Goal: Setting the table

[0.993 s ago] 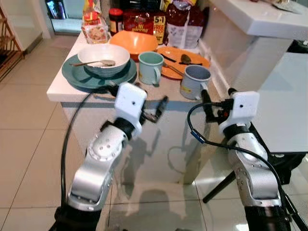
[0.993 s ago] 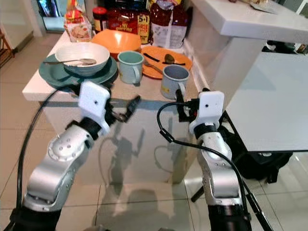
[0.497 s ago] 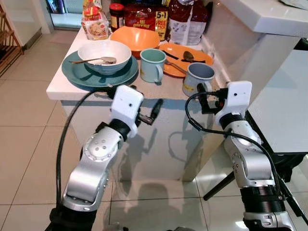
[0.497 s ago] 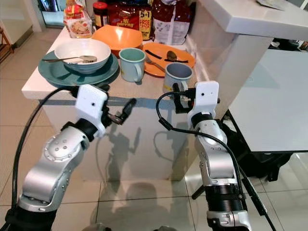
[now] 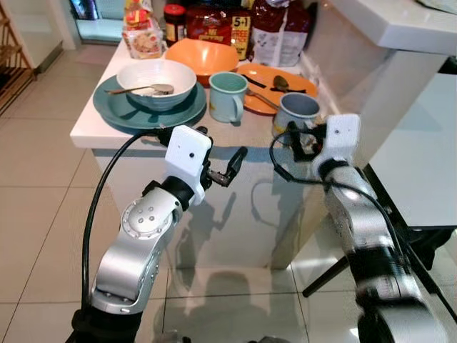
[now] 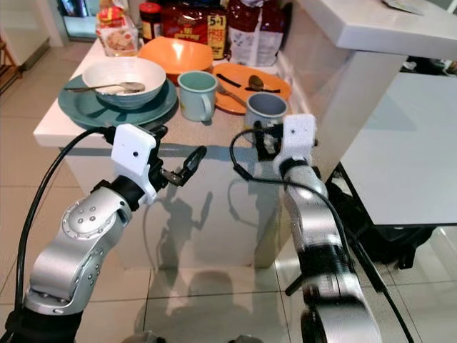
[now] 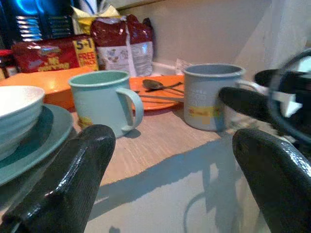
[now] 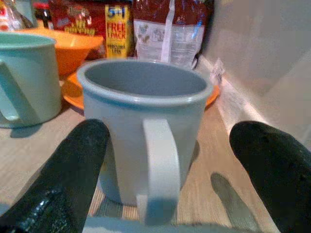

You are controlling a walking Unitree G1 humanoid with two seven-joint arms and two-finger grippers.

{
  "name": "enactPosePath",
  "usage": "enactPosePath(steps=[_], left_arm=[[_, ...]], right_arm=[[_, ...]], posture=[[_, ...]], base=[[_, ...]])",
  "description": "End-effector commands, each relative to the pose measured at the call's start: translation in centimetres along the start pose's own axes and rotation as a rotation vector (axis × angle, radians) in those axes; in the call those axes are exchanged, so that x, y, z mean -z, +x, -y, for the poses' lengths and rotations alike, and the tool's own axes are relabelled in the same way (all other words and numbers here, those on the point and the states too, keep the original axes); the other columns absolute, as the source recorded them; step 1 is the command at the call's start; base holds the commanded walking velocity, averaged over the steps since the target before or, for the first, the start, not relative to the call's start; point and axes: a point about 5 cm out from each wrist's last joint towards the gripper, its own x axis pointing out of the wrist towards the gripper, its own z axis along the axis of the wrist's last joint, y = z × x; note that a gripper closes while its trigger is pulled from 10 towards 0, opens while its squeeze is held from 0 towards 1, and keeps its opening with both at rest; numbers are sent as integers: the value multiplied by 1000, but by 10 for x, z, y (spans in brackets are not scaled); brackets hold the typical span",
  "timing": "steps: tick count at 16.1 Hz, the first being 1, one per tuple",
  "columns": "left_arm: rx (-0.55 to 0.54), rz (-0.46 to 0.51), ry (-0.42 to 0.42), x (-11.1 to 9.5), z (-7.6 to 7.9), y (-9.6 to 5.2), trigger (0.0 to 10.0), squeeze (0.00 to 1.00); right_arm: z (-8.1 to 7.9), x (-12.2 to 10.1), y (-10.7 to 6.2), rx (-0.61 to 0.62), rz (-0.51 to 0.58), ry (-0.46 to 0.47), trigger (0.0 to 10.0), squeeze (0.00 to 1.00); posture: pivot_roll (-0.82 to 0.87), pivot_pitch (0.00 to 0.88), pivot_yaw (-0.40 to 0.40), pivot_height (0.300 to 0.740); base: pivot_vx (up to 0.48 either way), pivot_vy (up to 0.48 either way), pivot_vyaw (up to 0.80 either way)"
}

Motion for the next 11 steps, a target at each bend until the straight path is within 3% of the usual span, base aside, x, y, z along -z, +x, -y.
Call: enactPosePath(steps=[1,2,3,4,11], left_arm=[[51,-3,-2,-1,9,-1,10000,0],[56,-4,0,-2,9,-1,10000,0],[68,-8,-2,-1,10,-1,10000,0],[86,-12,-5,-1,10,-1,10000,0],[109,-17,-4,-1,12,-1,10000,0]], right_arm=[[4,1,3,1,-5,1,10000,0],[3,1,5,-5,-3,3,10000,0],[1,2,6,-11,0,19,2392,0],[1,2,6,-11,2,30,0,0],[5,5,8,-12,20,45,0,0]], posture=[[64,47,-75,740],[64,47,-75,740],[72,49,-76,740],[73,49,-74,740],[74,50,-69,740]], base=[[0,0,0],[0,0,0],[0,0,0],[0,0,0],[0,0,0]])
